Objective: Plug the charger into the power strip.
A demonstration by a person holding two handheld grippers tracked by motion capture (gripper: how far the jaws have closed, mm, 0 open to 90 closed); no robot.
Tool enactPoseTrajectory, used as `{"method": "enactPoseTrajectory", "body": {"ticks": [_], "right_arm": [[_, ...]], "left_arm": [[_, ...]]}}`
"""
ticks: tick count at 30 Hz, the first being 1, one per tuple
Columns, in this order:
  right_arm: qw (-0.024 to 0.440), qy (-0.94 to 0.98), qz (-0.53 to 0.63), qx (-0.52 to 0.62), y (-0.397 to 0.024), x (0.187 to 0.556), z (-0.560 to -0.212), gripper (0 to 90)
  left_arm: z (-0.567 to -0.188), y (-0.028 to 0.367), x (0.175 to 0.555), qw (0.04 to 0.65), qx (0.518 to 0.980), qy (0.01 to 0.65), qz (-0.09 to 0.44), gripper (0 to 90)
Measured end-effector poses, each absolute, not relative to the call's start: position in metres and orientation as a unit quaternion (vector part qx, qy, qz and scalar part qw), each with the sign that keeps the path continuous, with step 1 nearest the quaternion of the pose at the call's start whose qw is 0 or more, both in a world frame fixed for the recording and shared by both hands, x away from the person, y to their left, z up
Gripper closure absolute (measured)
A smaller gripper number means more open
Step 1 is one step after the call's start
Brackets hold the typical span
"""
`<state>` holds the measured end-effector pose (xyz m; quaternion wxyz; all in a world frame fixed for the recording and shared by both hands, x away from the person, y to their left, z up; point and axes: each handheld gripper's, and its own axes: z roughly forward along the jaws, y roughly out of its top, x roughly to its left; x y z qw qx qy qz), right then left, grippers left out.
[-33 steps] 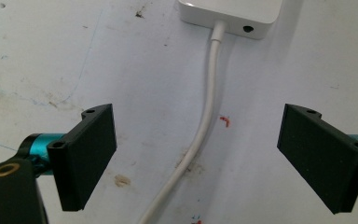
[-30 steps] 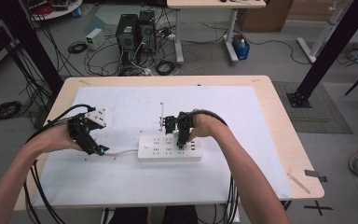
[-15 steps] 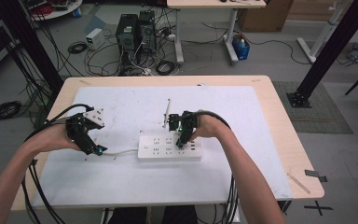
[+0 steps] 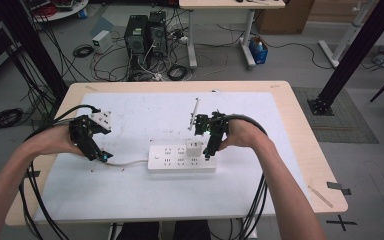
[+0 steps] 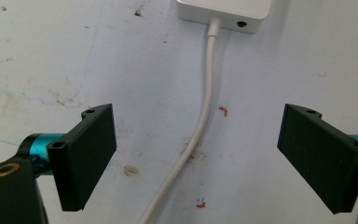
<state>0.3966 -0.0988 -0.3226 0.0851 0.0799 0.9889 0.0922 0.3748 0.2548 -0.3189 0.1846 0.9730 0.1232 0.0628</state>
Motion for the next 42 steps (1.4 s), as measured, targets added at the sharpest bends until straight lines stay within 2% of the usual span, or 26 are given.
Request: {"method": "enactPoseTrajectory", "body": {"ticks": [5,13,42], "right_arm": [[0.105,0.987,0.082,0.091,-0.121,0.387,-0.302,11.2],[0.106,0.988,0.058,0.097,-0.14,0.378,-0.287,11.2],[0.105,0.988,0.049,0.1,-0.146,0.376,-0.299,11.2]], "left_arm": [[-0.314,0.254,0.375,0.172,0.977,0.112,0.056,11.7],[-0.308,0.25,0.376,0.153,0.981,0.101,0.058,11.7],[-0.314,0.242,0.378,0.144,0.984,0.091,0.056,11.7]]}}
